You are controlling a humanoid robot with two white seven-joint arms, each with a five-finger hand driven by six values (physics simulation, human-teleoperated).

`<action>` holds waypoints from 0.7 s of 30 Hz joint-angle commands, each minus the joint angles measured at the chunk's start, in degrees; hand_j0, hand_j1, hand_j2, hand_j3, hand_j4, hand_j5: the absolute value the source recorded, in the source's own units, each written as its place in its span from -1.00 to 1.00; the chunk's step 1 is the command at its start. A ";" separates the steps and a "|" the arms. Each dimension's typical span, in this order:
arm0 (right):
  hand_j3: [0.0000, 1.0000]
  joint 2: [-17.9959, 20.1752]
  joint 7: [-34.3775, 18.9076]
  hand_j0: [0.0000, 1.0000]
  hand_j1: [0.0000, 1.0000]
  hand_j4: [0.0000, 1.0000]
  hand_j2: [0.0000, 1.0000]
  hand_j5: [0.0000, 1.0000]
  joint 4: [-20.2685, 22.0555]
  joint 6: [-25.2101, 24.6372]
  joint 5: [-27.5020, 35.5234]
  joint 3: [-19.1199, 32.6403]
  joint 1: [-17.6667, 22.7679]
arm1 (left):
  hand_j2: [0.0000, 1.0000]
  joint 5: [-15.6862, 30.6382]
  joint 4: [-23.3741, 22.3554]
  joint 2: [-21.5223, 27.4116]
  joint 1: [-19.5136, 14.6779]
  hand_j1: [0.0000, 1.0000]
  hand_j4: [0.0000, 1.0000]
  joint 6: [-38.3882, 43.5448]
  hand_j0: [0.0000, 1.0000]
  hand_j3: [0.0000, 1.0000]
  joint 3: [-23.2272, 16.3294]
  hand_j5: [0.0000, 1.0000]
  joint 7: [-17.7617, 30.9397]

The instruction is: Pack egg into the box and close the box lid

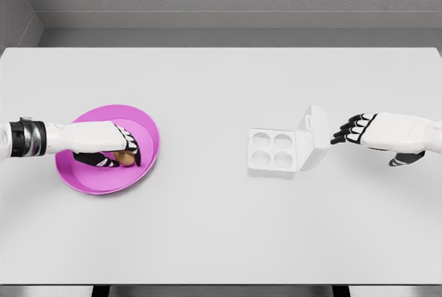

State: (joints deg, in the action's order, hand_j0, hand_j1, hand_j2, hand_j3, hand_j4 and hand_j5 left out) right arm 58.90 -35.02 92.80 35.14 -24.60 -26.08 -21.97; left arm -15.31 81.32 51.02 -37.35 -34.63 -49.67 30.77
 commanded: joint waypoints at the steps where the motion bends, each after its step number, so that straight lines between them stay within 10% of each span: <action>1: 1.00 0.07 0.02 1.00 1.00 1.00 1.00 1.00 0.01 -0.14 0.25 -0.46 0.00 | -0.09 -0.43 0.07 -0.13 0.00 -0.09 -0.09 -0.37 -0.09 -0.09 -0.25 -0.09 0.60; 21: 1.00 0.16 0.02 1.00 1.00 1.00 1.00 1.00 0.18 -0.14 0.25 -0.46 0.00 | -0.39 1.07 5.16 -1.10 -4.57 -0.39 -0.39 -0.37 -0.39 -0.39 -0.42 -0.39 -0.10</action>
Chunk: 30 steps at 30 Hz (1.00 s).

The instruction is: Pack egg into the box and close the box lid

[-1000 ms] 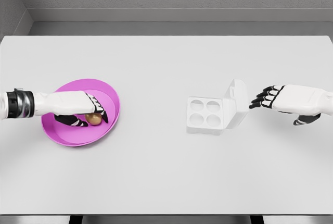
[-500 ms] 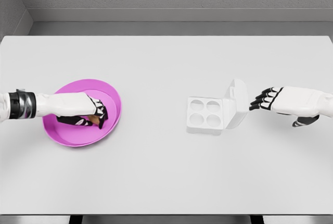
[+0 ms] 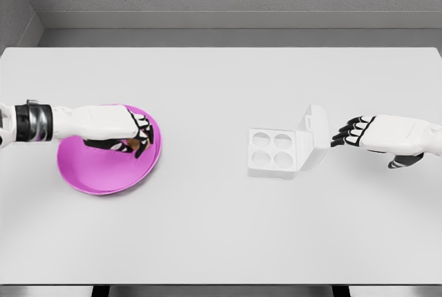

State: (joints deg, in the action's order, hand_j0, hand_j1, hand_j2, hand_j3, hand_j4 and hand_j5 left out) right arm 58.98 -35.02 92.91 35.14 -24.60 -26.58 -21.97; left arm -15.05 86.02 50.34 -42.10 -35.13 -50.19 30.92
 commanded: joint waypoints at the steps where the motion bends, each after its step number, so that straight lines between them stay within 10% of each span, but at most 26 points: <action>1: 1.00 0.08 0.02 1.00 1.00 1.00 1.00 1.00 -0.01 -0.14 0.26 0.03 0.00 | -0.39 0.81 1.34 -0.68 0.00 -0.39 -0.39 0.13 -0.39 -0.39 0.09 -0.39 -0.25; 17: 1.00 0.08 0.02 1.00 1.00 1.00 1.00 1.00 -0.01 -0.14 0.26 -0.05 0.00 | -0.48 2.31 6.26 -11.05 -2.55 -0.48 -0.48 0.13 -0.48 -0.48 -0.18 -0.48 0.01; 25: 1.00 -0.01 0.02 1.00 1.00 1.00 1.00 1.00 -0.01 -0.14 0.26 -0.05 0.00 | -0.53 1.25 -6.83 -23.44 -7.03 -0.53 -0.53 0.13 -0.53 -0.53 -3.43 -0.53 1.86; 30: 1.00 -0.01 0.02 1.00 1.00 1.00 1.00 1.00 0.08 -0.14 0.26 -0.05 0.00 | -0.55 0.64 -7.10 -28.10 -8.35 -0.55 -0.55 0.13 -0.55 -0.55 -3.52 -0.55 2.04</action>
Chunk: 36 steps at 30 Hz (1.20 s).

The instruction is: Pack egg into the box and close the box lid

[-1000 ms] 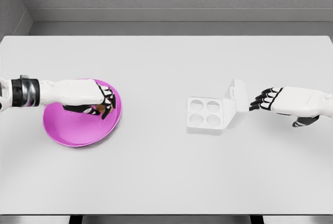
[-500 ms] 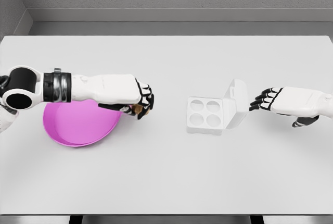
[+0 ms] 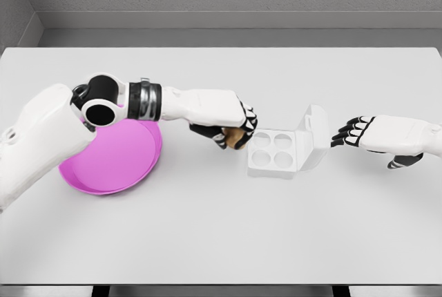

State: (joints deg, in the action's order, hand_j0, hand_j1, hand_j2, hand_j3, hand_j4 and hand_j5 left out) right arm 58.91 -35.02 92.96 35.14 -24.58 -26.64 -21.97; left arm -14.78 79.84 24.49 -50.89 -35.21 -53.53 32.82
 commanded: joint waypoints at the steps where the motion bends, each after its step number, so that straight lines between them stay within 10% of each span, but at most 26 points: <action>1: 1.00 0.06 0.02 1.00 1.00 1.00 1.00 1.00 0.02 -0.14 0.32 0.01 0.00 | -0.55 0.36 -0.83 -3.30 -0.18 -0.55 -0.55 0.21 -0.55 -0.55 -0.17 -0.55 0.14; 25: 1.00 0.15 0.02 1.00 1.00 1.00 1.00 1.00 0.46 -0.14 0.23 -0.25 0.00 | -0.45 -2.98 -8.83 -8.75 -0.62 -0.45 -0.45 0.21 -0.45 -0.45 -3.60 -0.45 0.32; 36: 1.00 0.15 0.02 1.00 1.00 1.00 1.00 1.00 0.46 -0.14 0.32 -0.34 0.00 | -0.10 -2.89 -10.06 -9.02 -0.70 -0.10 -0.10 0.21 -0.10 -0.10 -3.86 -0.10 0.32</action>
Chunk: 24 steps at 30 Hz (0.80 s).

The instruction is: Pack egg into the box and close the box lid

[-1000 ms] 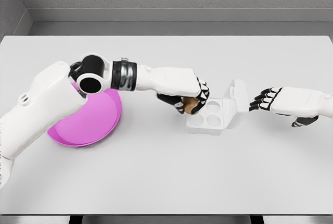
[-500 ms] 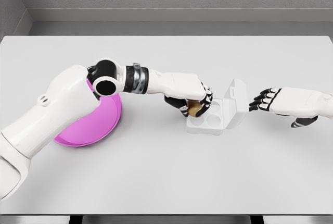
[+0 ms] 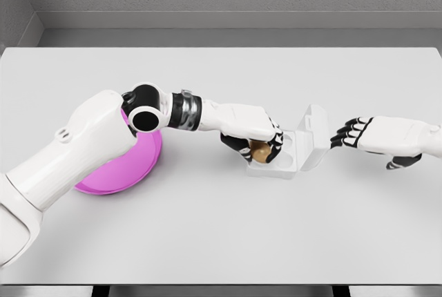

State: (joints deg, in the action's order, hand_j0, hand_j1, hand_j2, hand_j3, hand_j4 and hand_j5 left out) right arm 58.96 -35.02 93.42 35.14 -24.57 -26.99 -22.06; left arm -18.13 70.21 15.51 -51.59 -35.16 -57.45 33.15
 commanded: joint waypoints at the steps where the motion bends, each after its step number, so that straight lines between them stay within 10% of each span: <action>1: 1.00 0.02 0.02 1.00 1.00 1.00 1.00 1.00 0.01 -0.14 0.23 0.01 0.00 | -0.08 0.47 -0.43 -0.05 0.00 -0.08 -0.08 0.16 -0.08 -0.08 0.06 -0.08 -0.10; 24: 1.00 0.02 0.02 1.00 1.00 1.00 1.00 1.00 0.10 -0.14 0.23 -0.08 0.00 | 0.50 1.08 -0.34 0.04 0.09 0.50 0.50 0.16 0.50 0.50 0.06 0.50 -0.54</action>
State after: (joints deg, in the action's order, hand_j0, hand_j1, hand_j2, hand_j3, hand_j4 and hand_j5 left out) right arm 58.91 -35.02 93.50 35.14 -24.58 -27.08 -21.97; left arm -17.45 69.83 15.54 -51.50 -35.15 -57.45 32.65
